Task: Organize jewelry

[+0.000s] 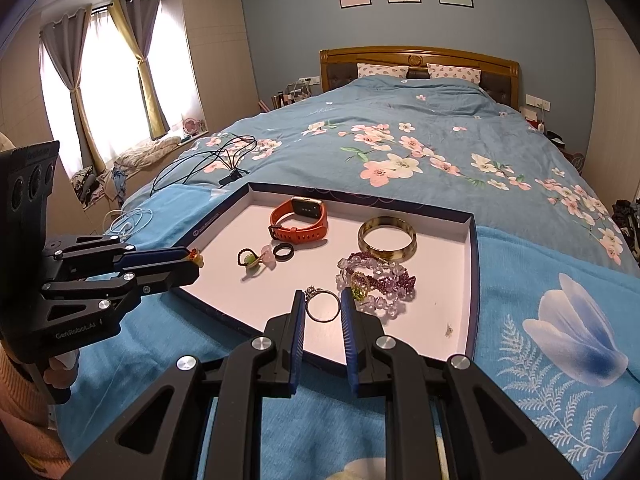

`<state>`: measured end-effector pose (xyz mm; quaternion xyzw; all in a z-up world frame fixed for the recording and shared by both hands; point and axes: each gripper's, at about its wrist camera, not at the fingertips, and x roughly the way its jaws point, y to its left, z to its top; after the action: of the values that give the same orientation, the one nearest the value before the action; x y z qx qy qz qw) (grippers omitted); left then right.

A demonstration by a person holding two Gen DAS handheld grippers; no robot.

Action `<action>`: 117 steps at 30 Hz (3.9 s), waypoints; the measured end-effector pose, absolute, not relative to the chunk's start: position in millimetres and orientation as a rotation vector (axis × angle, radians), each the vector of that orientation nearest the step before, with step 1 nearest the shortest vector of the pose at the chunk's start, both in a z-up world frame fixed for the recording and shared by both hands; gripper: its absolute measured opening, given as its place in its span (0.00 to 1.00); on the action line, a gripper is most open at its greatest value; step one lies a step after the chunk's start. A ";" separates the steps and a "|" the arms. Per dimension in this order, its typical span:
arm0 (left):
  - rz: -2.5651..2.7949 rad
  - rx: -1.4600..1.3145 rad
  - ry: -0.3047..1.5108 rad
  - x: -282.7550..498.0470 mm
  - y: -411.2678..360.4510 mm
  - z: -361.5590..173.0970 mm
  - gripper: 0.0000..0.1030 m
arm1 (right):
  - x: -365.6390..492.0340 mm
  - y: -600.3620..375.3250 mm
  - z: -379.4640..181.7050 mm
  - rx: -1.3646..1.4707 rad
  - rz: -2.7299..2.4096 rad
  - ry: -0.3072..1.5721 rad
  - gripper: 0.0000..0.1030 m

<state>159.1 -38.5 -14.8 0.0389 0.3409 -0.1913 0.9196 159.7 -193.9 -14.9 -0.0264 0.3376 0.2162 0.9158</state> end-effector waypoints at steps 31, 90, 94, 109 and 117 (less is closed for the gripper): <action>-0.383 0.082 0.704 166.7 -34.9 -16.4 0.16 | 175.8 -197.0 -22.2 -0.047 0.436 0.708 0.15; -0.332 0.098 0.770 190.5 -40.1 -40.6 0.16 | 198.4 -194.9 -39.1 -0.039 0.387 0.776 0.15; -0.325 0.097 0.775 192.5 -40.1 -42.0 0.16 | 199.0 -195.3 -39.6 -0.040 0.385 0.779 0.15; -0.281 0.103 0.799 200.7 -39.7 -51.5 0.22 | 204.0 -193.6 -48.7 -0.048 0.359 0.808 0.16; -0.253 0.104 0.737 181.5 -31.6 -37.6 0.47 | 190.2 -201.7 -39.2 -0.023 0.341 0.762 0.40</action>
<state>181.5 -31.6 -37.6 0.0509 0.3592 -0.1232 0.9237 190.2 -201.7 -39.2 -0.0112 0.3700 0.1658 0.9140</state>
